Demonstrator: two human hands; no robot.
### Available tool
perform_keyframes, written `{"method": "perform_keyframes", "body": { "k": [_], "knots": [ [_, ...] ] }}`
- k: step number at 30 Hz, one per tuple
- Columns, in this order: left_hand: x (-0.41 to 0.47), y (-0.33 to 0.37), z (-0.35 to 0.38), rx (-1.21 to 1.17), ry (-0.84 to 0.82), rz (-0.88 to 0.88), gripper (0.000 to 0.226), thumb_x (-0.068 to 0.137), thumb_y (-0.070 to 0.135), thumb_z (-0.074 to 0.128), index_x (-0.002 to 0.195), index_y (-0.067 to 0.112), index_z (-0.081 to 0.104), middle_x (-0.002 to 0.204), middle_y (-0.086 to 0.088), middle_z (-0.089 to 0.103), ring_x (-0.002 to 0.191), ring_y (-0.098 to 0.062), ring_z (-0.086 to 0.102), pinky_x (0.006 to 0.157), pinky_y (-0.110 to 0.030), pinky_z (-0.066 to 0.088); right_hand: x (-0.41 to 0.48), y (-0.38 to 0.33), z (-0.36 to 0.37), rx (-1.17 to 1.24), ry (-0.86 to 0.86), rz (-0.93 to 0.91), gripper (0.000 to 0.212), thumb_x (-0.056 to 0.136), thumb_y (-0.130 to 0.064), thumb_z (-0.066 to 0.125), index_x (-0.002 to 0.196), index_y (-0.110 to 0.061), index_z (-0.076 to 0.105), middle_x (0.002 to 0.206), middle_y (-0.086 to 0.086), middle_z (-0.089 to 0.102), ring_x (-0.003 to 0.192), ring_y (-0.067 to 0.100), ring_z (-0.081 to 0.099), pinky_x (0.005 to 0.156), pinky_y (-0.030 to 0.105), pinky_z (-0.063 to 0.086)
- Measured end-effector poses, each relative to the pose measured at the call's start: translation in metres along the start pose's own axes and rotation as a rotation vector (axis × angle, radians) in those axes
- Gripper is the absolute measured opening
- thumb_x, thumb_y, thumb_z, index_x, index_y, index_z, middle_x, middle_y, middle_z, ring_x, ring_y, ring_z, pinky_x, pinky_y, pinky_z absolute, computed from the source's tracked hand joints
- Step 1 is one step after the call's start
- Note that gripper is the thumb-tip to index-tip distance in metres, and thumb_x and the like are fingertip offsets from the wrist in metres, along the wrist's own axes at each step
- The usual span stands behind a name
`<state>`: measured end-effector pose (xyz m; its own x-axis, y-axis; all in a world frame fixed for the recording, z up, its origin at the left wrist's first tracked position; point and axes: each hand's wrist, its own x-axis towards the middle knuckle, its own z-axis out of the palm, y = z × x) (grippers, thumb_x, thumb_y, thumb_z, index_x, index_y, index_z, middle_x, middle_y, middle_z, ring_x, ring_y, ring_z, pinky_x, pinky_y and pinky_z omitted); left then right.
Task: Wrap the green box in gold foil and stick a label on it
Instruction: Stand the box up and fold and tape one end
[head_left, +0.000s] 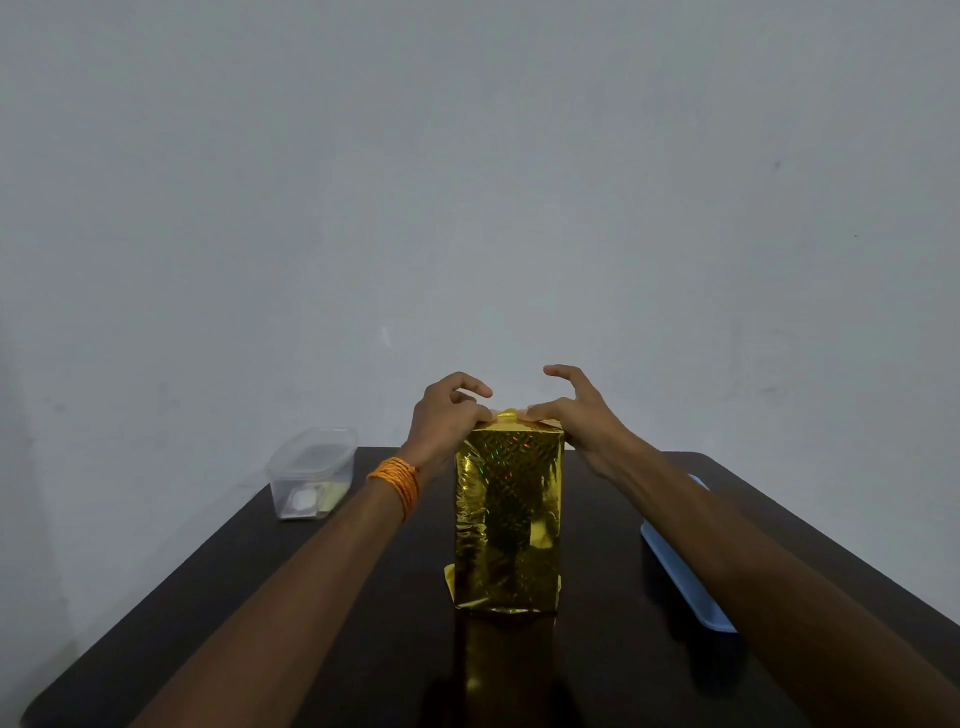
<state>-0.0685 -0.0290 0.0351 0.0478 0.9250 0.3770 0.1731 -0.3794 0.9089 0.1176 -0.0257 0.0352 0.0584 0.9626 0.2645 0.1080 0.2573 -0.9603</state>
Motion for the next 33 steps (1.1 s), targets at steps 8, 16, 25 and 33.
{"method": "perform_keyframes", "body": {
  "k": [8, 16, 25, 33],
  "knots": [
    [-0.014, 0.0, 0.015, 0.445, 0.233, 0.314, 0.011, 0.095, 0.023, 0.057, 0.101, 0.022, 0.067, 0.112, -0.002, 0.064, 0.107, -0.019, 0.057, 0.082, -0.029, 0.046, 0.002, -0.006, 0.002, 0.077, -0.079, 0.1, 0.079, 0.077, 0.008, 0.075, 0.139, -0.03, 0.042, 0.126, 0.02, 0.053, 0.11, 0.033, 0.062, 0.072, 0.034, 0.056],
    [-0.07, -0.004, 0.038, 1.103, 0.118, 0.564, 0.069, 0.09, 0.078, 0.021, 0.143, 0.039, 0.041, 0.12, -0.002, 0.06, 0.12, -0.021, 0.049, 0.106, -0.041, 0.027, -0.003, -0.01, 0.001, 0.052, -0.076, 0.114, 0.072, 0.083, 0.007, 0.067, 0.139, -0.03, 0.044, 0.12, 0.023, 0.057, 0.096, 0.03, 0.064, 0.062, 0.029, 0.055],
    [-0.066, -0.006, 0.039, 1.251, 0.117, 0.484, 0.093, 0.075, 0.093, 0.011, 0.147, 0.039, 0.034, 0.13, -0.008, 0.057, 0.127, -0.027, 0.044, 0.107, -0.054, 0.018, -0.003, -0.01, -0.002, 0.028, -0.076, 0.098, 0.07, 0.084, 0.001, 0.072, 0.14, -0.029, 0.041, 0.124, 0.021, 0.054, 0.099, 0.026, 0.061, 0.059, 0.024, 0.053],
    [-0.064, -0.002, 0.037, 1.281, 0.109, 0.48, 0.092, 0.073, 0.095, 0.022, 0.137, 0.034, 0.045, 0.131, -0.01, 0.055, 0.127, -0.029, 0.042, 0.104, -0.058, 0.019, -0.003, -0.028, -0.021, -0.028, 0.225, -0.149, 0.025, 0.09, -0.026, 0.073, 0.112, -0.017, 0.065, 0.119, 0.006, 0.064, 0.105, 0.024, 0.065, 0.079, 0.031, 0.058]
  ]
}}
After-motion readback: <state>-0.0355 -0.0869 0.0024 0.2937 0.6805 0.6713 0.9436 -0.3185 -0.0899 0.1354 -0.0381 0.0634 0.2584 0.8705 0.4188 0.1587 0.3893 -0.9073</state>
